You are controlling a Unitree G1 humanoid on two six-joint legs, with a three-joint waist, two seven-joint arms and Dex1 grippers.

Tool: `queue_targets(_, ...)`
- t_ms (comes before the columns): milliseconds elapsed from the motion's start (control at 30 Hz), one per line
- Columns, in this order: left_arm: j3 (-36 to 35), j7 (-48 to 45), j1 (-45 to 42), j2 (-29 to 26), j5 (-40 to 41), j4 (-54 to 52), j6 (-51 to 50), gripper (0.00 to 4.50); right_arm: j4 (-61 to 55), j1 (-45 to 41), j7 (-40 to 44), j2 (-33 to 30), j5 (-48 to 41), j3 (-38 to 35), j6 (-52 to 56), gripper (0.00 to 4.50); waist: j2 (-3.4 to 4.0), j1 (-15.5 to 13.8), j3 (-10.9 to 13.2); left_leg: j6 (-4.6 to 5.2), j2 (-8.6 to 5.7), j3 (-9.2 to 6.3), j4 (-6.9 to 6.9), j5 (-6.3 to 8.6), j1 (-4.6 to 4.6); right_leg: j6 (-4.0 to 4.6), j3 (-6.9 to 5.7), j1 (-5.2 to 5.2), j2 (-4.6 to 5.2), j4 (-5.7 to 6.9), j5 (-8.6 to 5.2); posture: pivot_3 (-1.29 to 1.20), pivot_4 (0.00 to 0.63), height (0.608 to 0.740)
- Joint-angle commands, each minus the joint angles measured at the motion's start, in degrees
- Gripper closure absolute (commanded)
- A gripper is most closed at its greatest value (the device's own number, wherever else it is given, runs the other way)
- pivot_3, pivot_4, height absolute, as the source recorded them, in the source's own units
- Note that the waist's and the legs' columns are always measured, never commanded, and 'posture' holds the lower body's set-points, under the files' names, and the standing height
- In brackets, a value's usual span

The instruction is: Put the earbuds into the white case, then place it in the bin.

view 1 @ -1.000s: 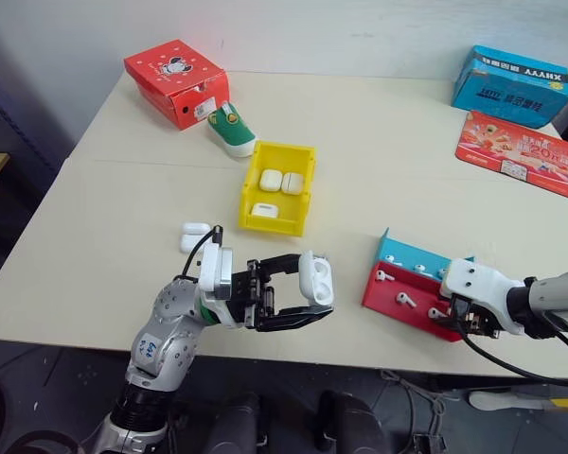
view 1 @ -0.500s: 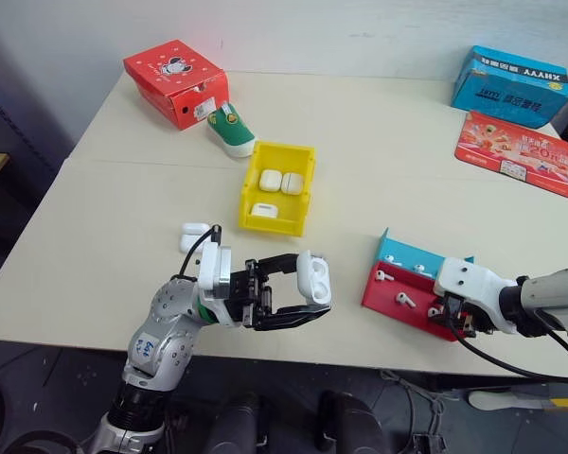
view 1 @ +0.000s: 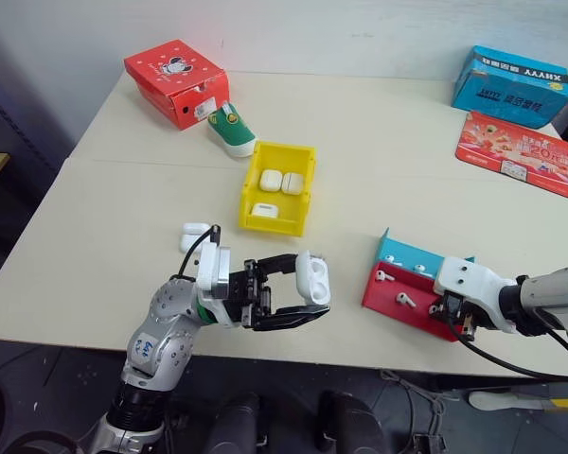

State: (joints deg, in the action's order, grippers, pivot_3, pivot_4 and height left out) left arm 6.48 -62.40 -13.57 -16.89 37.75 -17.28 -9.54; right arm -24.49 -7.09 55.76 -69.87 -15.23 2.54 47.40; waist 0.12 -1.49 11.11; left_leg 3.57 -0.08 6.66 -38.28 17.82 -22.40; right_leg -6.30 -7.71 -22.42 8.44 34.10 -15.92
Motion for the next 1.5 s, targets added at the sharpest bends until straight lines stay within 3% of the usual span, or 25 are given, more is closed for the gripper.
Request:
queue_targets(33,-1.48,0.3,-1.74,-0.18,2.16,-1.1,-0.68,1.71,1.43,-1.54,1.37,0.62,-4.41,-8.59,2.0,4.0,0.01,-0.01,0.01,0.01,-0.01,0.01,0.0,0.0,-0.01,0.0,0.01,-0.01,0.0,0.0,0.0,0.0,0.15,0.74)
queue_targets(133,-2.04,0.12,-3.47,0.11,3.42,-0.15,-1.92,1.71,2.01,-3.95,7.09,4.03,-14.74,-17.72,2.07,4.0,0.01,-0.01,0.01,0.02,0.0,0.01,-0.01,-0.01,-0.01,-0.02,0.0,0.0,-0.02,0.0,0.01,0.0,0.15,0.74)
queue_targets(167,-2.37,-0.58,-4.45,0.75,4.13,0.6,-1.6,1.71,0.04,-4.06,12.99,7.38,-24.31,-23.08,0.81,4.0,0.01,-0.01,0.01,0.02,0.0,0.0,0.0,-0.01,-0.01,-0.02,-0.01,0.01,-0.03,0.01,0.01,0.0,0.15,0.74)
queue_targets(267,-2.98,-2.71,-7.34,1.27,6.61,3.02,-3.1,1.71,-2.77,-7.58,9.62,20.37,-39.86,-31.92,-2.48,4.0,-0.18,-0.06,0.02,-0.03,0.13,-0.13,0.02,-0.01,0.03,-0.01,-0.12,0.14,-0.21,-0.09,0.02,0.0,0.15,0.74)
queue_targets(400,-4.49,-4.35,-11.43,0.55,9.71,7.99,-7.63,1.71,-7.1,-15.68,-4.56,34.0,-42.59,-26.21,-6.79,4.0,-0.18,0.33,0.03,-0.05,0.13,-0.07,-0.1,-0.01,0.05,-0.01,-0.05,0.13,-0.21,0.0,0.03,0.0,0.15,0.74)
queue_targets(567,-4.79,-7.25,-14.52,-0.16,10.22,10.68,-10.0,1.71,-9.27,-19.08,-6.02,44.42,-35.8,-15.49,-16.61,4.0,-0.16,0.31,0.04,-0.13,0.1,-0.02,-0.06,-0.05,0.01,0.03,0.01,-0.09,-0.26,0.53,0.01,0.0,0.15,0.74)
queue_targets(867,-5.75,-7.62,-14.71,-0.63,9.56,9.82,-10.41,1.71,-6.29,-16.92,-3.09,47.04,-28.34,-6.67,-25.79,4.0,-0.17,0.31,0.04,0.09,-0.14,-0.01,-0.1,-0.02,-0.02,0.0,0.05,-0.06,-0.41,0.52,0.02,0.0,0.15,0.74)
queue_targets(1500,-4.94,-7.05,-13.33,0.05,7.08,7.4,-9.24,1.71,-2.04,-14.3,0.3,46.4,-25.6,-1.82,-30.52,4.0,-0.16,0.68,0.04,0.05,-0.07,-0.01,-0.07,-0.02,0.0,0.01,0.06,-0.08,-0.19,0.51,0.02,0.0,0.15,0.74)
